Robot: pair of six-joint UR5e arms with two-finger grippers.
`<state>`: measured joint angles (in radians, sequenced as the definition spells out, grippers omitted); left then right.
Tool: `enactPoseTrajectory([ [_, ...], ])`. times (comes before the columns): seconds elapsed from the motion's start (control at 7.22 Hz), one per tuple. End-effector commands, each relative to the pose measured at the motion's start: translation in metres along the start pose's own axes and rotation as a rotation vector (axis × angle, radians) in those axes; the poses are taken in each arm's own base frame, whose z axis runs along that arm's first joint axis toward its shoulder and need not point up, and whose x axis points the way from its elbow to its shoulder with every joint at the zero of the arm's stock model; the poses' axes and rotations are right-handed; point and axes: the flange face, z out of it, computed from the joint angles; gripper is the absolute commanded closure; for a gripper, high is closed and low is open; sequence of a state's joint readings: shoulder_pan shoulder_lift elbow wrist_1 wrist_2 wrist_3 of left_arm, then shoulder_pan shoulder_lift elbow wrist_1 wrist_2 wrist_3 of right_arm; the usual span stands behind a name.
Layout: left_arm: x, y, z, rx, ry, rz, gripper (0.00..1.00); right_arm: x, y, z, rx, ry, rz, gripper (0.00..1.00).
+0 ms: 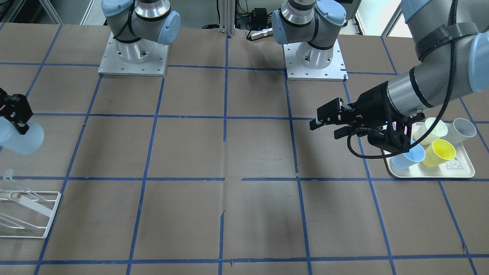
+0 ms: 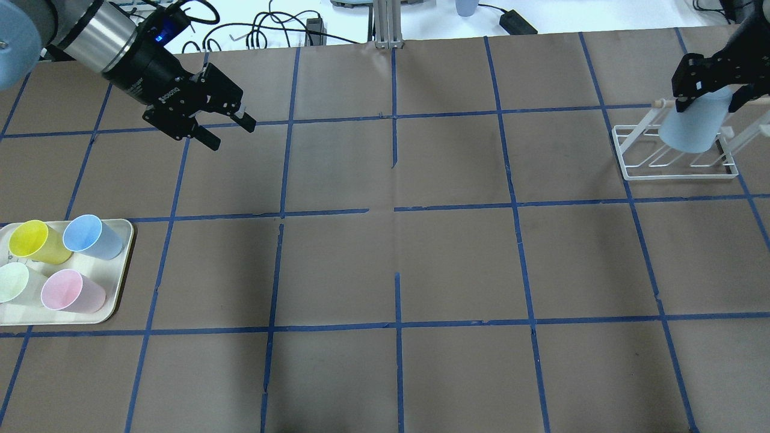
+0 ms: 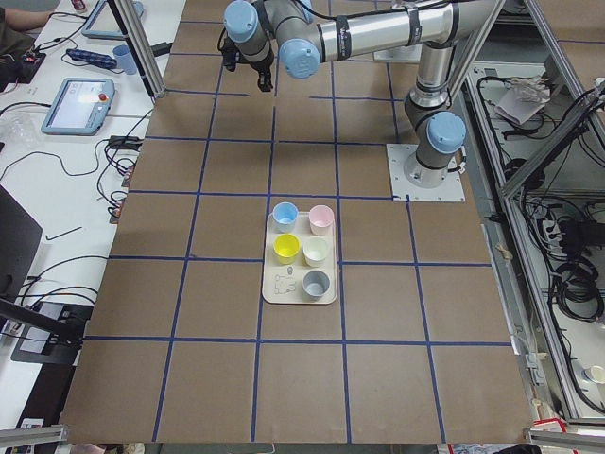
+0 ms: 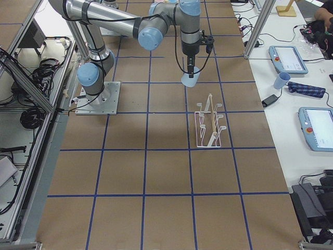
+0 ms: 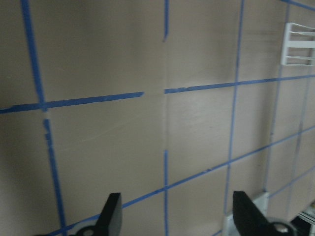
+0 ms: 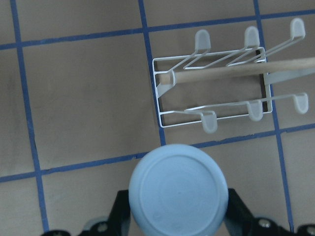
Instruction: Transfer IKEA cup to right arm and place on rack
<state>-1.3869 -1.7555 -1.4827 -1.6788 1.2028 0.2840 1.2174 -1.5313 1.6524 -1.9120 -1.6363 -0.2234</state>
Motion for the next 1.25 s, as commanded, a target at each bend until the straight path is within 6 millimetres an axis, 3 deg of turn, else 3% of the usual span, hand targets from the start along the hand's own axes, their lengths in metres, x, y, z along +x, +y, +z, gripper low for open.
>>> enactPoseTrajectory([
  [0.0,0.050,0.004,-0.009,0.047,-0.334,0.075,0.00,0.018,-0.012,0.022,0.080,0.028,0.028,0.96],
  [0.14,0.081,0.016,-0.016,0.071,-0.434,0.090,0.00,0.038,-0.003,0.045,0.100,0.039,0.040,0.96],
  [0.42,0.103,0.056,-0.043,0.128,-0.488,0.115,0.00,0.042,0.007,0.064,0.146,0.053,0.001,0.95],
  [0.55,0.095,0.060,-0.051,0.143,-0.487,0.094,0.00,0.040,0.005,0.066,0.156,0.022,-0.009,0.95],
  [0.69,0.078,0.060,-0.062,0.150,-0.477,0.055,0.00,0.050,0.005,0.071,0.166,-0.029,-0.006,0.95],
  [0.83,0.080,0.065,-0.065,0.163,-0.434,0.050,0.00,0.059,0.006,0.084,0.154,-0.066,0.015,0.95],
  [1.11,0.081,0.075,-0.068,0.151,-0.406,0.004,0.00,0.060,0.007,0.090,0.143,-0.067,0.014,0.93],
])
